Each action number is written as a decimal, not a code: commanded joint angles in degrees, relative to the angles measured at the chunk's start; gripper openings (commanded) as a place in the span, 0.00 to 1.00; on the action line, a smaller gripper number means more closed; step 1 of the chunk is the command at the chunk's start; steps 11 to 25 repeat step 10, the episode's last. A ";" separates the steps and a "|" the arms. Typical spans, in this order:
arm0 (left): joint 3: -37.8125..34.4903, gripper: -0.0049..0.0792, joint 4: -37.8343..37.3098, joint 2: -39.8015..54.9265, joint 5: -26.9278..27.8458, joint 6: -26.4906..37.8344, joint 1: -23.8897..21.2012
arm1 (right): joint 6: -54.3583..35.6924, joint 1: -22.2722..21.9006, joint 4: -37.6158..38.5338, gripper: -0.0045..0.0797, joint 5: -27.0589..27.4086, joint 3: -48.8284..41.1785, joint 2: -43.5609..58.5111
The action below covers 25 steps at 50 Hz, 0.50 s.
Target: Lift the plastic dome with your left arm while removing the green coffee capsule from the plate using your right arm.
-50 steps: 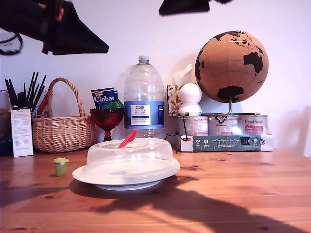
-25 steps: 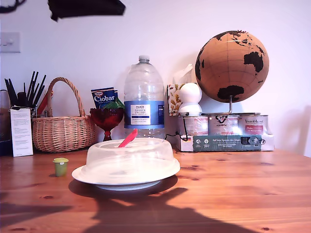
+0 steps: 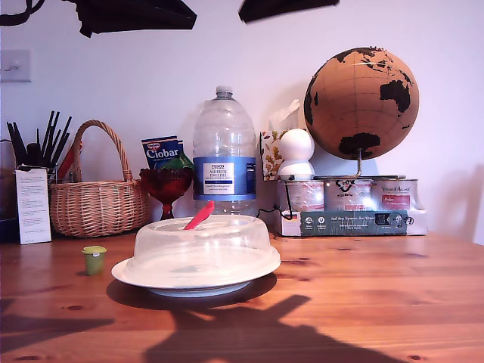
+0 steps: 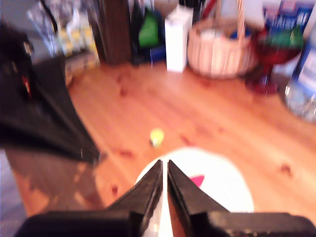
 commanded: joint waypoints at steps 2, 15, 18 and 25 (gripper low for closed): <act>-0.20 0.06 0.24 0.17 0.04 -0.13 -0.26 | 0.20 0.42 -0.79 0.04 0.02 -0.98 0.28; -0.20 0.06 0.22 0.17 0.07 -0.13 -0.26 | 0.20 0.42 -2.32 0.04 0.04 -0.98 0.28; -0.20 0.06 0.22 0.17 0.07 -0.13 -0.26 | 0.20 0.42 -2.32 0.04 0.04 -0.98 0.28; -0.20 0.06 0.22 0.17 0.07 -0.13 -0.26 | 0.20 0.42 -2.32 0.04 0.04 -0.98 0.28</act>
